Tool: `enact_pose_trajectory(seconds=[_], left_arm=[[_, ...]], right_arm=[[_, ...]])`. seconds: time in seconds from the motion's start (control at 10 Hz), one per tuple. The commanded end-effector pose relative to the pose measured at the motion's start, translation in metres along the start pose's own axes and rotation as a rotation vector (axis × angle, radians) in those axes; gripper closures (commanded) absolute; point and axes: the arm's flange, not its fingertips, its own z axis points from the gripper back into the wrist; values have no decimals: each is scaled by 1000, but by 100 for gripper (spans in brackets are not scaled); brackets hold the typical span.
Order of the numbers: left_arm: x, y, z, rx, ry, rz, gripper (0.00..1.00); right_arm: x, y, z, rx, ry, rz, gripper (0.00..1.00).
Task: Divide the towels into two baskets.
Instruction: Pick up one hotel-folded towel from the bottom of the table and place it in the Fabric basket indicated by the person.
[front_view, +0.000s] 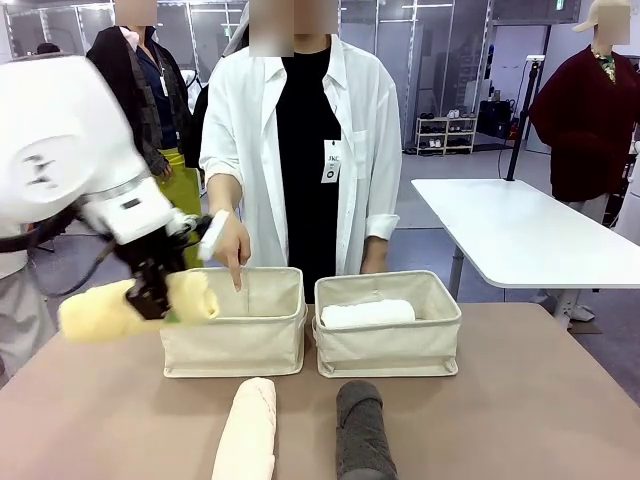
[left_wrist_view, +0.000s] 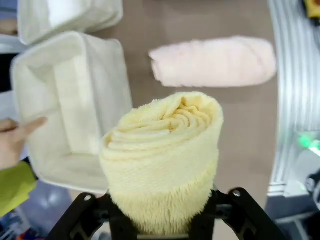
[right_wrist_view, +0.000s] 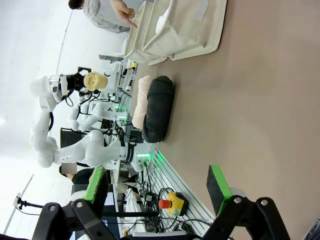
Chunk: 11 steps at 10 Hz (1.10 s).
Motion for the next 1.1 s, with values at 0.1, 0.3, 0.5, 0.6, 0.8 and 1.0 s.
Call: enact_pose_trajectory(seconds=[0.1,0.3,0.5,0.6,0.8,1.0], left_arm=[[26,91,-21,-22,113,-47,63],[44,138,-39,-20,115,-110,63],[50,180,-74,-15,118,-111,63],[50,193,-89,-28,112,-105,63],[51,207,-116,-42,126,-94,63],[50,218,-143,-44,156,-91,60]], right_arm=[[-3,2,1,4,2,21,0],[-3,2,1,4,2,21,0],[-3,2,1,4,2,21,0],[-3,2,1,4,2,21,0],[-3,2,1,4,2,21,0],[-3,2,1,4,2,21,0]])
